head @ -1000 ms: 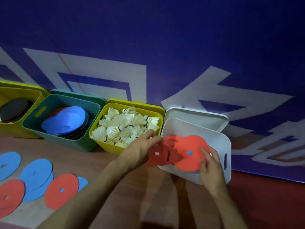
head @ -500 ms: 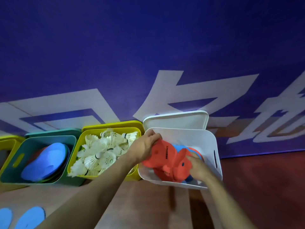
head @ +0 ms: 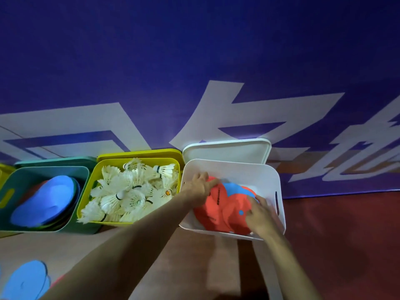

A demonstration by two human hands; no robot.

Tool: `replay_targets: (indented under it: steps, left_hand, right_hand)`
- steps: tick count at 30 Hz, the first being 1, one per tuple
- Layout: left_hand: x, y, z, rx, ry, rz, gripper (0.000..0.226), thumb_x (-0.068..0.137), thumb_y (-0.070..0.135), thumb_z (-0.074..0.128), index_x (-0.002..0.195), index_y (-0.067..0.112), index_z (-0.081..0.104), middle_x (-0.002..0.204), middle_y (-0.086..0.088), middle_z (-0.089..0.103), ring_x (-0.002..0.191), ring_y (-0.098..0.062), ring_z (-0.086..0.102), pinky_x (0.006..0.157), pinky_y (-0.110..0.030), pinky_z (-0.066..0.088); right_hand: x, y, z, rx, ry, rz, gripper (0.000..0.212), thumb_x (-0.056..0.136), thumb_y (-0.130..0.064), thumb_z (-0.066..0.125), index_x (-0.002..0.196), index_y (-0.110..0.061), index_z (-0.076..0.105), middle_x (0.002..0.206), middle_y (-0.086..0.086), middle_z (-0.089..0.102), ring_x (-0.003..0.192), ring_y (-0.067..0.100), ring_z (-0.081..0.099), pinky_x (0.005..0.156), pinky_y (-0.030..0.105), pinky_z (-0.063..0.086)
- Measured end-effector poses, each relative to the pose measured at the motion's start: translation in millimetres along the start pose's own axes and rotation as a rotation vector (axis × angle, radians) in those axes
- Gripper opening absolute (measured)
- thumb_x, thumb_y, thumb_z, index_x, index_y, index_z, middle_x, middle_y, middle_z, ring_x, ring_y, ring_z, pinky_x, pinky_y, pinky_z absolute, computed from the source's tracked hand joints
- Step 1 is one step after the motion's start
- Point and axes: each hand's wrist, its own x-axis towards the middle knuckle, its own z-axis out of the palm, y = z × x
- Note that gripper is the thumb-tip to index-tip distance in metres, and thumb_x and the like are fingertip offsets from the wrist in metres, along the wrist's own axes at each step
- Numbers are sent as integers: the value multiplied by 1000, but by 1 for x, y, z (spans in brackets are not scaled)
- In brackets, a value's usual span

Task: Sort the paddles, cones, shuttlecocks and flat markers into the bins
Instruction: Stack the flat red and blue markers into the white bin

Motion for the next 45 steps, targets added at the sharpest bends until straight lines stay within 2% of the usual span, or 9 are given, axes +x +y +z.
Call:
replay_targets:
  steps: [5,11,16,20,24,28,37,42,45]
  left_hand:
    - [-56,-5,-29,-8,125,-42,48,97,37,46,143,44,37,134,-6,44,119,-32,45,93,-46,50]
    - [-219,-72,-12,-204,420,-179,48,93,22,59,137,38,51,119,1,56,101,-24,52,82,-40,52]
    - [-361,-137,60,-284,494,-444,46,86,15,65,130,29,61,110,1,58,93,-20,53,82,-27,43]
    - [-444,-187,129,-394,402,-729,57,79,23,70,134,26,54,116,-8,55,93,-33,56,82,-45,51]
    - [-484,-229,179,-472,248,-856,80,73,32,82,143,24,44,131,-13,44,102,-38,52,80,-51,54]
    - [-480,-257,207,-325,125,-763,91,72,41,78,149,23,34,143,-22,38,107,-42,49,85,-50,50]
    - [-435,-308,222,-117,-120,-595,127,67,50,82,153,32,-9,160,-18,8,140,-43,23,97,-48,44]
    - [-426,-314,223,-53,-173,-587,143,54,62,84,156,24,-8,154,-21,18,131,-40,32,98,-46,41]
    - [-420,-315,215,10,-220,-615,140,51,64,84,154,16,2,150,-22,19,127,-40,33,100,-47,35]
  right_hand:
    - [-29,-32,12,73,56,-190,55,91,-5,48,145,-9,43,153,15,31,144,29,30,119,31,18]
    - [-73,-103,52,113,118,-601,51,87,-11,42,137,-12,54,139,2,46,133,17,44,115,20,26]
    - [-119,-163,136,77,-72,-844,49,87,-2,51,134,-17,57,130,-4,47,122,0,44,108,8,25]
    - [-134,-200,227,-90,-302,-830,47,91,-22,48,137,-25,52,138,-7,40,127,10,46,110,23,36]
    - [-146,-242,313,-202,-416,-783,55,90,-31,57,142,-16,45,139,4,38,128,25,49,110,34,40]
    - [-155,-283,376,-294,-360,-679,76,88,-36,66,150,-12,30,149,8,32,134,28,41,111,39,37]
    - [-169,-306,439,-373,-185,-548,91,73,-34,81,148,-13,33,140,11,36,122,32,38,105,39,40]
    - [-157,-315,438,-342,-295,-400,84,82,-23,72,150,-16,24,141,15,43,129,31,43,109,37,38]
    - [-154,-322,425,-269,-381,-382,65,86,-20,68,141,-18,33,134,11,54,126,25,50,99,33,46]
